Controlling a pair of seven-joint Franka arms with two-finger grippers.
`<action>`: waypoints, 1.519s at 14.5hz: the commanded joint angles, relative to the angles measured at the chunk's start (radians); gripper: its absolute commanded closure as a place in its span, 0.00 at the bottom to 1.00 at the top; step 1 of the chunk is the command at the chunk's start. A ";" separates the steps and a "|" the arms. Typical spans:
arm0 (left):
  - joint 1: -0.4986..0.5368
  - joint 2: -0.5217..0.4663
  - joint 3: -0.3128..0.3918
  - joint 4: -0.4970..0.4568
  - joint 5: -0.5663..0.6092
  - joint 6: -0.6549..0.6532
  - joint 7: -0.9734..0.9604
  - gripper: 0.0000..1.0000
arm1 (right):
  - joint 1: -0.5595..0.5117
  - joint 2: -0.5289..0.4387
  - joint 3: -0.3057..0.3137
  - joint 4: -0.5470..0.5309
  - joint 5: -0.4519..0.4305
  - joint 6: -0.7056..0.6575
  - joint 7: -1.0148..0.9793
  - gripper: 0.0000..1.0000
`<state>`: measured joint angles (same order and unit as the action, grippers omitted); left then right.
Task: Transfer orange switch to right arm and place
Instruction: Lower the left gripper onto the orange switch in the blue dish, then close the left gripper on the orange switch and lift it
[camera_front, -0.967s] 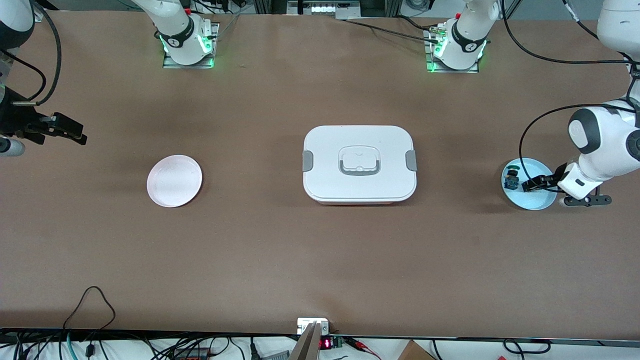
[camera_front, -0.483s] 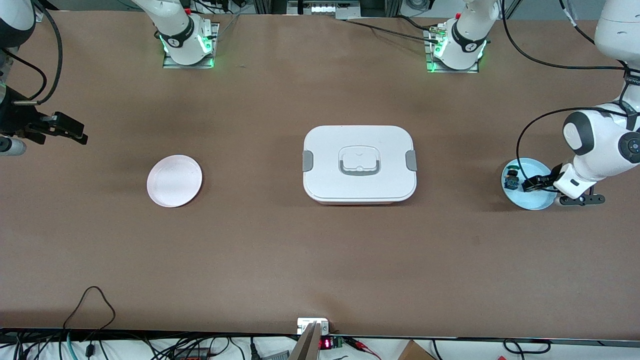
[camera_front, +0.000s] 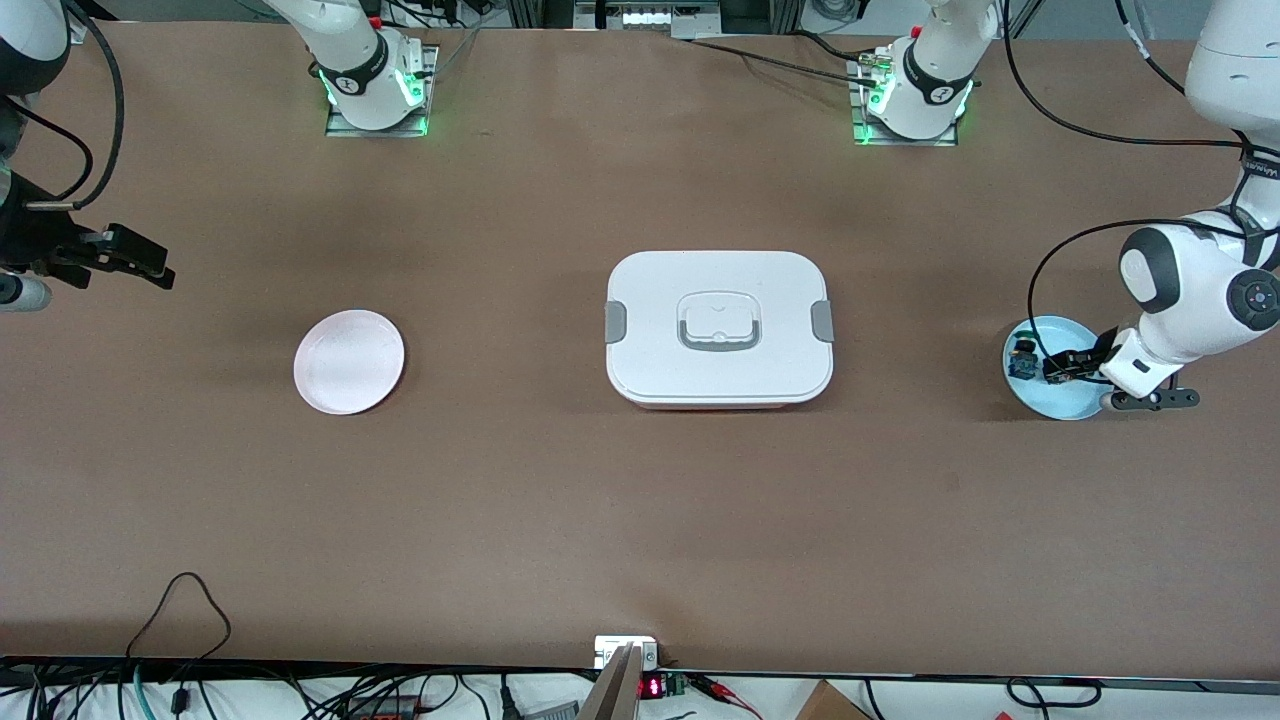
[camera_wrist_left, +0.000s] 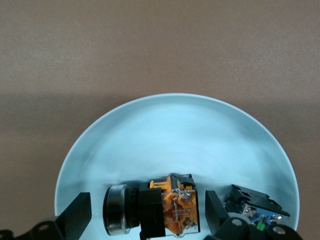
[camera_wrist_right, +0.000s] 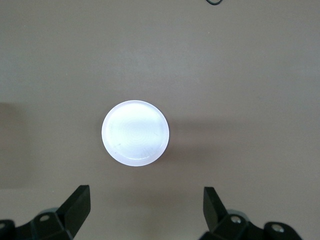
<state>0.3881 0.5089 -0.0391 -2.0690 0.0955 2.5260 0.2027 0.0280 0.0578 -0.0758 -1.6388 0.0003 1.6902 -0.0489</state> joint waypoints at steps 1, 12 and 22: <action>0.014 -0.001 -0.008 -0.013 0.013 0.016 0.014 0.14 | -0.002 -0.015 0.001 0.002 -0.002 -0.017 0.006 0.00; -0.021 -0.012 -0.024 0.281 0.015 -0.405 0.099 0.70 | -0.002 -0.015 0.001 0.002 -0.002 -0.017 0.006 0.00; -0.095 -0.004 -0.257 0.582 -0.119 -0.895 0.161 0.81 | 0.001 -0.015 0.004 0.002 -0.002 -0.017 0.006 0.00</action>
<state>0.2908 0.4861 -0.2382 -1.5312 0.0429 1.6578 0.3096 0.0282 0.0577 -0.0762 -1.6387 0.0004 1.6896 -0.0486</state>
